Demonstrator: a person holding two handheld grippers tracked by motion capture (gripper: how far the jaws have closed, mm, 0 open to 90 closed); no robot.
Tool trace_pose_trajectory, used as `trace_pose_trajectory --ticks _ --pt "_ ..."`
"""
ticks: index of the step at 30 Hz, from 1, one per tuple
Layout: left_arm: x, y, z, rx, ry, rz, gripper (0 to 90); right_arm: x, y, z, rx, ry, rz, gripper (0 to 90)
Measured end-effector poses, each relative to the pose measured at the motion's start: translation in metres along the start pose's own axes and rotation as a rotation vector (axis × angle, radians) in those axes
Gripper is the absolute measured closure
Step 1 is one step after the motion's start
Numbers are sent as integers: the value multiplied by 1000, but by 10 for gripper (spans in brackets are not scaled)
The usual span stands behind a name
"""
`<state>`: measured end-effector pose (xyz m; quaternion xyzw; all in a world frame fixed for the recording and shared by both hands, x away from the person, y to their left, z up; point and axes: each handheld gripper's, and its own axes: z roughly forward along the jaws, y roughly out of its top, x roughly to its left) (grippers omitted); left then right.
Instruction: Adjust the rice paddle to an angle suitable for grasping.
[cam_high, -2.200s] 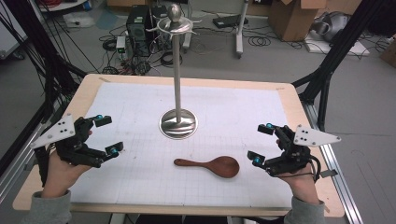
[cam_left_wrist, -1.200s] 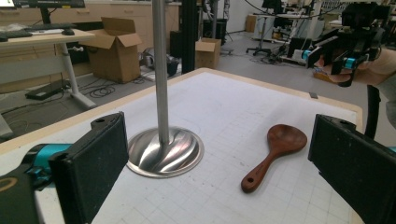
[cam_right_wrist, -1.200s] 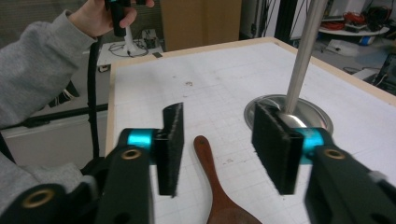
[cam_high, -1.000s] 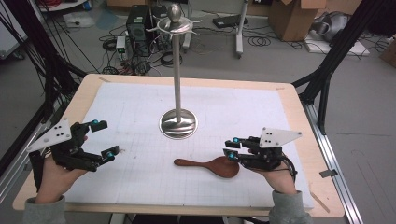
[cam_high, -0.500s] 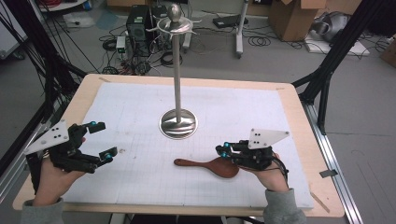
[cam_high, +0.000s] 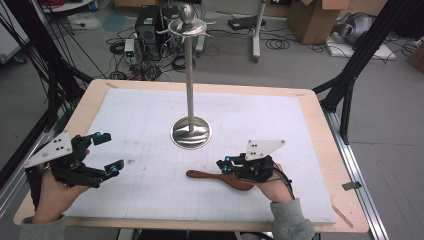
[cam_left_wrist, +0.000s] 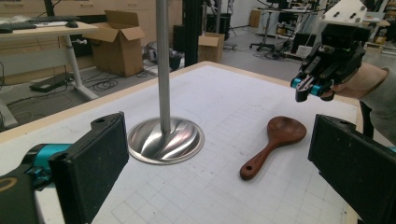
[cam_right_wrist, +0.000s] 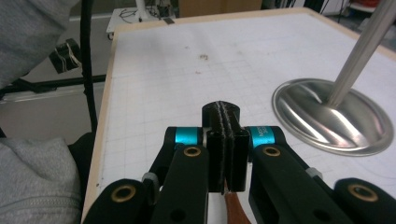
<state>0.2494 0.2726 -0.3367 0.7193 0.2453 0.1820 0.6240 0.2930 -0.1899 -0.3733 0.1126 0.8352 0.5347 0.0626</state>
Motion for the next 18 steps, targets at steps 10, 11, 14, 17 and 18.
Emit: trace_pose_trajectory --ticks 10,11,14,17,18 --pt "2 -3 0 14 6 -6 55 -5 -5 10 13 28 27 893" --pt "1 -3 0 16 4 -5 55 -5 -6 13 18 29 29 893" --pt "1 -4 0 20 4 -6 55 -5 -7 16 32 36 33 893" --pt "1 -4 0 24 6 -8 55 -4 -8 22 56 49 37 893" --pt "1 -5 0 24 6 -6 55 -4 -8 25 63 49 31 893"
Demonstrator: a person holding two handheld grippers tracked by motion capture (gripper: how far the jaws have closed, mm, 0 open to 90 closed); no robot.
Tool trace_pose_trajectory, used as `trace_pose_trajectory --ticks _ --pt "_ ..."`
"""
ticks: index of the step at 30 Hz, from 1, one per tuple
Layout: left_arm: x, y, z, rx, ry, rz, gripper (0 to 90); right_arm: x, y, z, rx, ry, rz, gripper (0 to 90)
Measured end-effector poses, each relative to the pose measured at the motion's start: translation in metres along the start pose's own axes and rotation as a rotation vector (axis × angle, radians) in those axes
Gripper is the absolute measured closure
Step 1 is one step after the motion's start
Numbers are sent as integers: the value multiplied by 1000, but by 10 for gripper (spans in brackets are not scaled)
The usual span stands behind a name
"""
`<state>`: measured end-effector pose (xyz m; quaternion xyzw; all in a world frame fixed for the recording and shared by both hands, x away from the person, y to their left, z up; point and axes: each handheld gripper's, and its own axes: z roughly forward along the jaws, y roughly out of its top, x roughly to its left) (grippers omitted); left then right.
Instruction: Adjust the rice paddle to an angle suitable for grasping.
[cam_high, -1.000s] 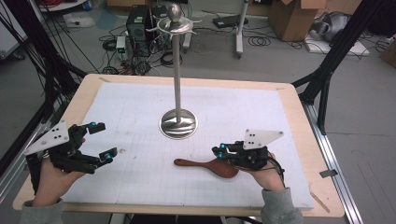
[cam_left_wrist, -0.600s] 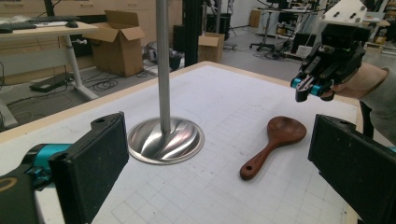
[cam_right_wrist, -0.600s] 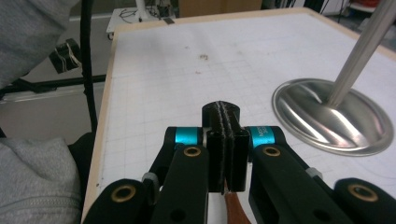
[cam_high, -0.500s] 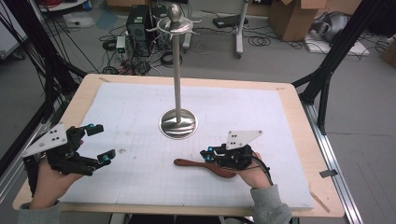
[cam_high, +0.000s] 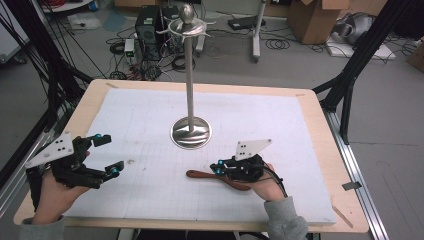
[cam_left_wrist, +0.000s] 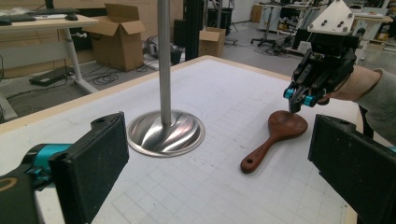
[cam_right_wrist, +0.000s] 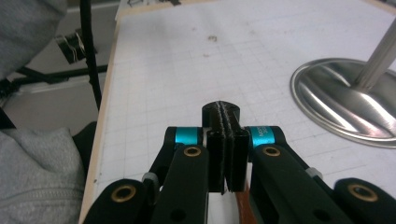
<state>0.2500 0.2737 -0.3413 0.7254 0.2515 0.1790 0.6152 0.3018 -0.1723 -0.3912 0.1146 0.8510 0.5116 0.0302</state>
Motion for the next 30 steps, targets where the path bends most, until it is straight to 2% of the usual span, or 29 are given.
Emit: trace_pose_trajectory --ticks 8,13,16,19,24,30 --pt "-1 -3 -1 12 6 -3 55 0 -2 17 45 1 -8 893" --pt "-3 -6 6 38 7 6 55 -1 -3 27 49 3 -8 893" --pt "-4 -7 8 47 2 8 55 -2 -5 33 70 9 -14 893" --pt "-3 -8 5 46 10 5 55 -1 -6 39 92 20 -20 893" --pt "-2 -8 0 35 20 0 55 -1 -7 45 100 11 -30 893" --pt "-3 -9 -1 43 24 0 55 -2 -8 54 137 22 -12 894"
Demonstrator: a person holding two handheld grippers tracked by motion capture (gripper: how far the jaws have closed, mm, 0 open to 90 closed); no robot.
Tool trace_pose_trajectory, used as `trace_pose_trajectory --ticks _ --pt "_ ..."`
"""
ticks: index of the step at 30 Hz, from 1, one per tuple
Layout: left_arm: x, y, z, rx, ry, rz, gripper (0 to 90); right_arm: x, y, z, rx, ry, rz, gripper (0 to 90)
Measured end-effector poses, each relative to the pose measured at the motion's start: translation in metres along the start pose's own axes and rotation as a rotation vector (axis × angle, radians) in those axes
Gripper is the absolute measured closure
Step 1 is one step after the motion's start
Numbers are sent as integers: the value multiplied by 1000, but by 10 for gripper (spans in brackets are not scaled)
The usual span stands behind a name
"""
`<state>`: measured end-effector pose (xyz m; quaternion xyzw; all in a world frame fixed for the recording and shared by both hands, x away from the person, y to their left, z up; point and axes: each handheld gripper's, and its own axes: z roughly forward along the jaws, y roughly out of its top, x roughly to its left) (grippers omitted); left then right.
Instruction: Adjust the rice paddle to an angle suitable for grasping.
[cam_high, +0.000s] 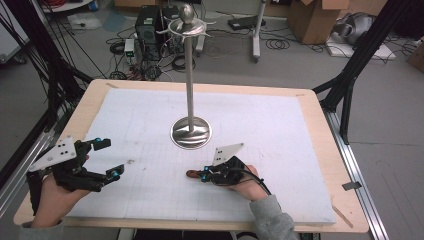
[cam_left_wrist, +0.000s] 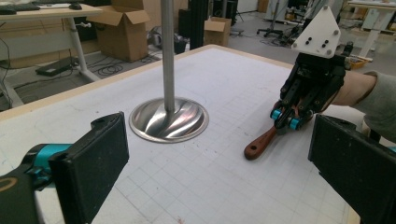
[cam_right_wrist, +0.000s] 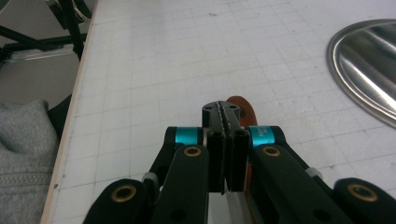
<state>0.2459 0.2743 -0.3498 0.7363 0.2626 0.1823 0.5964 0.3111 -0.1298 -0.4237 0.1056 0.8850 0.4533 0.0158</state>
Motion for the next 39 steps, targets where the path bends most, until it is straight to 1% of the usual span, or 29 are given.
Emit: trace_pose_trajectory --ticks 2,3,6,7,10,15,19,23,25,29,35,36,38,39 --pt "0 -1 0 2 0 -2 55 -1 0 2 7 5 0 894" --pt "0 -1 0 2 2 -4 55 -1 0 3 14 1 6 894" --pt "0 -2 -2 10 6 -2 55 -1 0 7 35 -10 1 895" --pt "0 -1 -3 11 15 1 55 -1 1 8 42 -11 -1 896" --pt "2 -1 -9 -6 22 -6 55 -2 1 11 60 -9 -2 896" --pt "3 -1 -15 -17 30 -12 55 -3 1 14 81 -6 5 896" --pt "3 -2 -15 -10 30 -14 55 -2 2 18 106 -5 -10 896" --pt "3 -2 -14 -6 30 -14 55 2 6 21 135 -8 -40 896" --pt "3 -2 -15 -4 30 -14 55 5 9 24 153 -2 -42 896" --pt "3 -3 -16 -6 32 -16 55 5 10 27 158 4 -55 896" --pt "3 -4 -16 1 32 -18 55 3 9 29 166 5 -40 896" --pt "3 -4 -16 1 31 -19 55 2 8 29 167 -1 -34 896" --pt "3 -5 -16 4 29 -19 55 1 8 29 171 1 -37 896" --pt "3 -5 -16 6 30 -21 55 1 8 29 178 2 -28 896"
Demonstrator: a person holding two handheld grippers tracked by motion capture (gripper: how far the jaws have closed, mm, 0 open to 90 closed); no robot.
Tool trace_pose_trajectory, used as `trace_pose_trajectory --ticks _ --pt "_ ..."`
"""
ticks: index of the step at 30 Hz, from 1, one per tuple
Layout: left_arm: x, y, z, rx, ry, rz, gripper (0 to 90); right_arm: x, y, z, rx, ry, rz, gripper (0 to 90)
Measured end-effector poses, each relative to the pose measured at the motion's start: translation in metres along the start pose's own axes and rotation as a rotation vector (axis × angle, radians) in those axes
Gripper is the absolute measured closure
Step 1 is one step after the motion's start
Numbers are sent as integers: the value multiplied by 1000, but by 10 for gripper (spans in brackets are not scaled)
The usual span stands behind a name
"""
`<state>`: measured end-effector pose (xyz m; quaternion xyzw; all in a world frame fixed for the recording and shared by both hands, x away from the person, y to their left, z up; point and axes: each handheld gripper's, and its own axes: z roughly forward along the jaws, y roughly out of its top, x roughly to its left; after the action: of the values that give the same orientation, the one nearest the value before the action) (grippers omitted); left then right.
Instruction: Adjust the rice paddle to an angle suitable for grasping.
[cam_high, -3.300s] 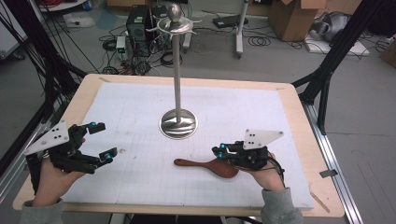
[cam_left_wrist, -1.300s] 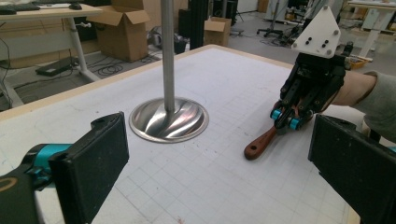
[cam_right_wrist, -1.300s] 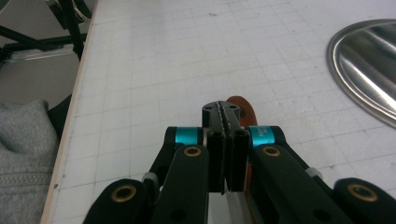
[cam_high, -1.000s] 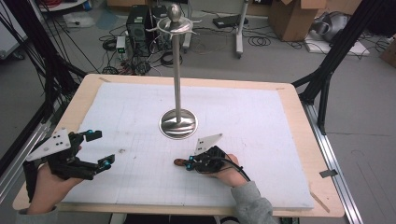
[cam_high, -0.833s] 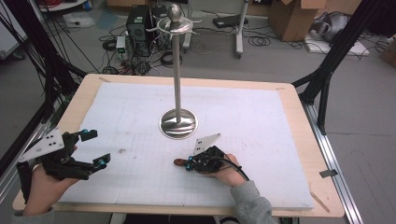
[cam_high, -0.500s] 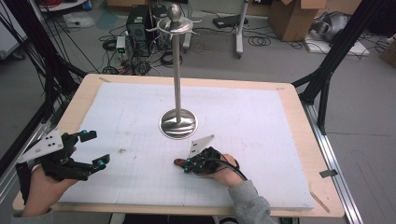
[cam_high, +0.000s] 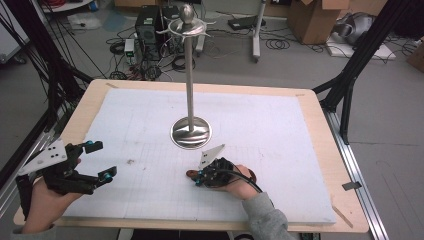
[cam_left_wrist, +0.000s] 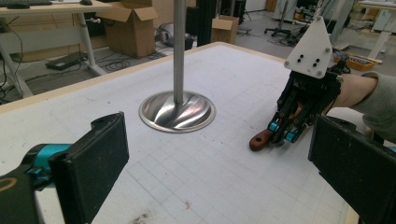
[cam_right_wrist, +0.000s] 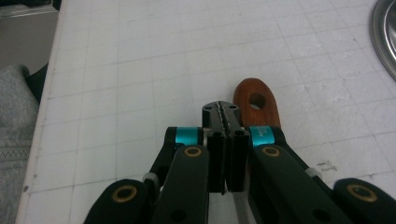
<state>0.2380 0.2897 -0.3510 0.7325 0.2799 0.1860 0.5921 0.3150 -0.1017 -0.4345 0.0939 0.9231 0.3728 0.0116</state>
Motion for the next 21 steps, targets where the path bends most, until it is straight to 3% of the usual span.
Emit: trace_pose_trajectory --ticks 15,21 --pt "-1 -5 -13 7 26 -9 55 -9 5 6 25 1 45 896" --pt "-1 -7 -17 10 36 -11 55 -15 7 7 31 -4 93 896"
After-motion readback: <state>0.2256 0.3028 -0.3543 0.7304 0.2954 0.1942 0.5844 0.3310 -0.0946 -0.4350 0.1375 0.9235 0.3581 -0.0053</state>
